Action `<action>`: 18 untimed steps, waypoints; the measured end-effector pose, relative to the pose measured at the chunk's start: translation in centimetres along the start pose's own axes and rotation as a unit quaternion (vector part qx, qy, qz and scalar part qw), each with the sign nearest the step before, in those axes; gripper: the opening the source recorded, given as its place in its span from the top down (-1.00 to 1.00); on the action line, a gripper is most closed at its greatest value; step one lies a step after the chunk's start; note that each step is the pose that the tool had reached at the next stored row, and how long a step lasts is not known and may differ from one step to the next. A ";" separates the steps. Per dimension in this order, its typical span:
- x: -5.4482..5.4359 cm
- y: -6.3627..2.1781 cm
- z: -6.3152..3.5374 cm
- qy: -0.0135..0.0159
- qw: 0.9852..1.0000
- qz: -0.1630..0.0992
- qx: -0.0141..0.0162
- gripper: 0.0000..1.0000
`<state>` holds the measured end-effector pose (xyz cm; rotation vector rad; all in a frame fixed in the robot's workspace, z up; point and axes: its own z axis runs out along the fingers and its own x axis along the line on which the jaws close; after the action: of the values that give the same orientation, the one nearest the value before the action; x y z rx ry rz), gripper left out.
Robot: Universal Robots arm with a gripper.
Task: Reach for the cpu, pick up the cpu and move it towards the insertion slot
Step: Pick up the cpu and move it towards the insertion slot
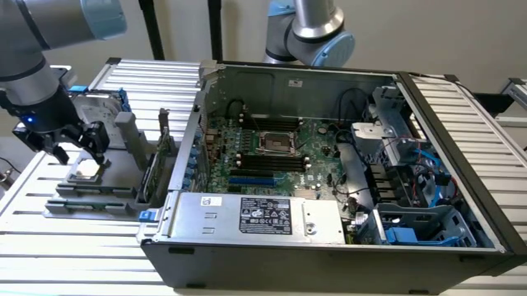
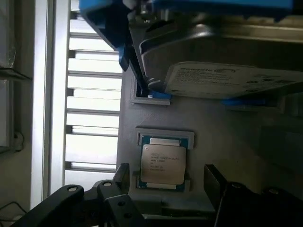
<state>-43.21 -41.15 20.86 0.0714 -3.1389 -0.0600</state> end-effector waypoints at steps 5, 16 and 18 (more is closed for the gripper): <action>0.0 -0.10 0.90 0.000 1.000 0.002 -0.001 -0.47; 0.0 -0.21 1.67 -0.001 1.000 0.023 -0.005 -0.47; 0.0 -0.22 1.75 -0.001 1.000 0.023 -0.005 -0.47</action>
<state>-43.23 -41.30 19.10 -0.0006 -3.1398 -0.0761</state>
